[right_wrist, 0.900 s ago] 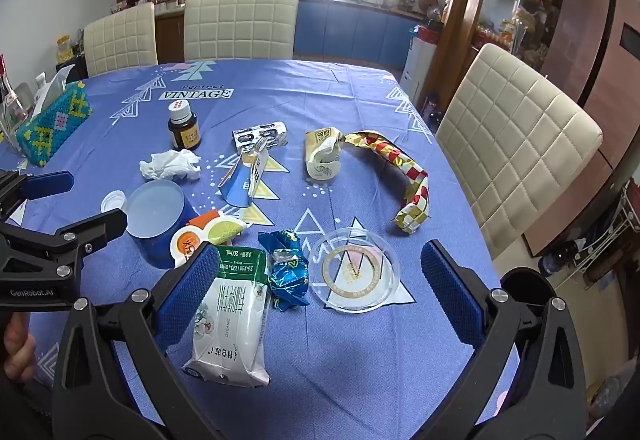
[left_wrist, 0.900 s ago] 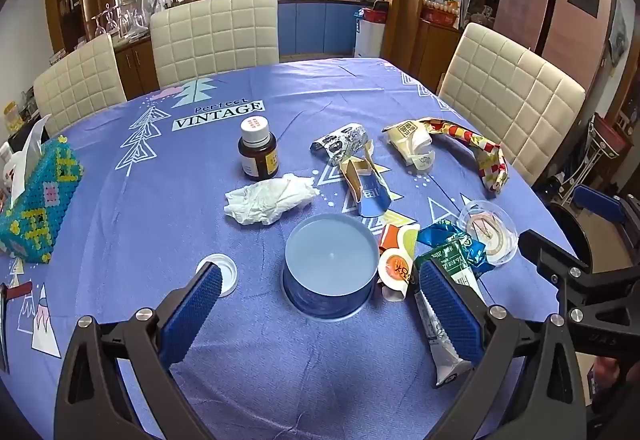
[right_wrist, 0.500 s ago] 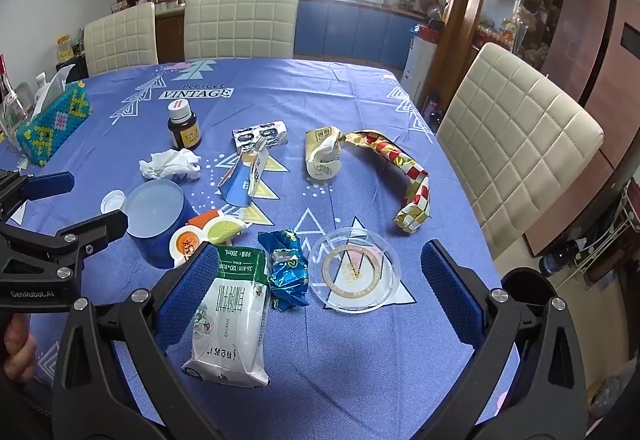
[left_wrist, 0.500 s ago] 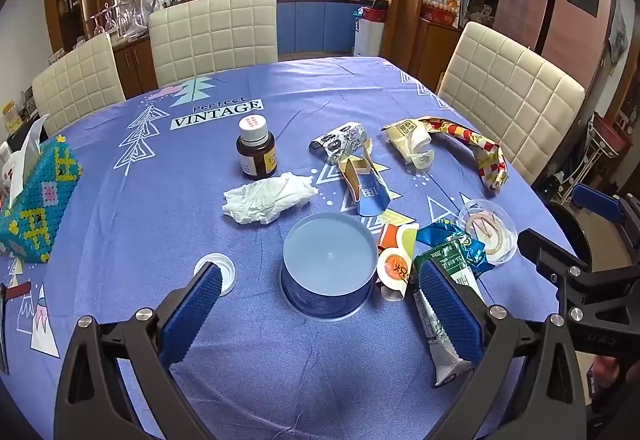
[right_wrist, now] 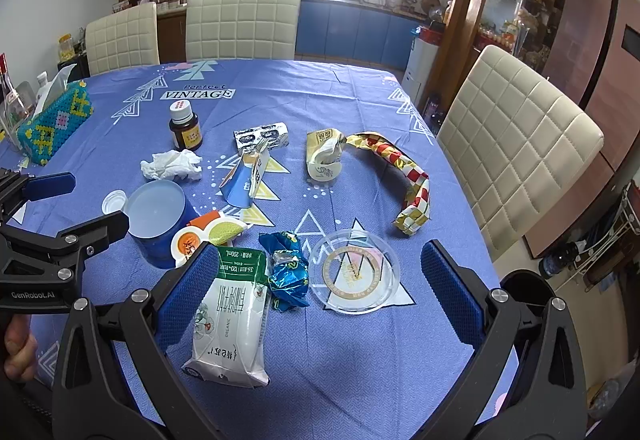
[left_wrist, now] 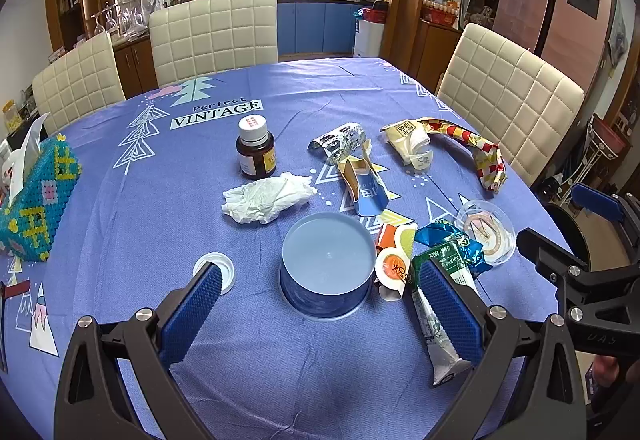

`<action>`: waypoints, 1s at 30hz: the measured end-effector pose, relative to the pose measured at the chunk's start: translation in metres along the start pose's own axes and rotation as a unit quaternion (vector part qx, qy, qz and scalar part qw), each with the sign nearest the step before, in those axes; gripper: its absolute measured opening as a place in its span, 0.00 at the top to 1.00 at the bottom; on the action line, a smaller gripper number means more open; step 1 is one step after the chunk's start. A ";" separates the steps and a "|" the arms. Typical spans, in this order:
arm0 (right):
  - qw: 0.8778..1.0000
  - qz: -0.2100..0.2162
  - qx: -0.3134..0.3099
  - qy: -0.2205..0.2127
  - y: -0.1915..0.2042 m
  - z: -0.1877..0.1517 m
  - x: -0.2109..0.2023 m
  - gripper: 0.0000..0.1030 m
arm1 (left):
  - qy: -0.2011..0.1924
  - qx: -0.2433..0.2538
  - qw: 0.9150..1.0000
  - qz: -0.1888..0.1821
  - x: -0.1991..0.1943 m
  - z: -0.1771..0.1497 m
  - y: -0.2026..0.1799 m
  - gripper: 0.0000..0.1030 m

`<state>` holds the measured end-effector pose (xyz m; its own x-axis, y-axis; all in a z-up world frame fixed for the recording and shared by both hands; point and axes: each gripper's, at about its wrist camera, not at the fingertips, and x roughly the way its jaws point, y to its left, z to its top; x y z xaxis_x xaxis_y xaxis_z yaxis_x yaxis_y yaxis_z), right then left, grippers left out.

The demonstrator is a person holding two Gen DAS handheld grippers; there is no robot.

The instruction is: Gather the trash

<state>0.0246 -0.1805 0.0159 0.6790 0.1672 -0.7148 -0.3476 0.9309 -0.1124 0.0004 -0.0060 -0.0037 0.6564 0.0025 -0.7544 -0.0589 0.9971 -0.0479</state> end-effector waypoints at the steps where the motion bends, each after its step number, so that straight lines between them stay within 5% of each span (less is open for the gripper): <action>1: 1.000 0.000 0.000 0.000 0.000 0.000 0.000 0.03 | 0.000 0.000 1.000 0.001 0.000 0.000 -0.001 0.06; 30: 1.000 0.004 0.000 0.001 0.004 -0.005 0.003 0.03 | 0.004 -0.003 1.000 -0.001 -0.004 -0.001 0.007 0.06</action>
<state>0.0225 -0.1781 0.0097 0.6750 0.1737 -0.7171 -0.3529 0.9295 -0.1069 -0.0034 0.0005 -0.0022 0.6510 0.0000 -0.7591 -0.0620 0.9967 -0.0532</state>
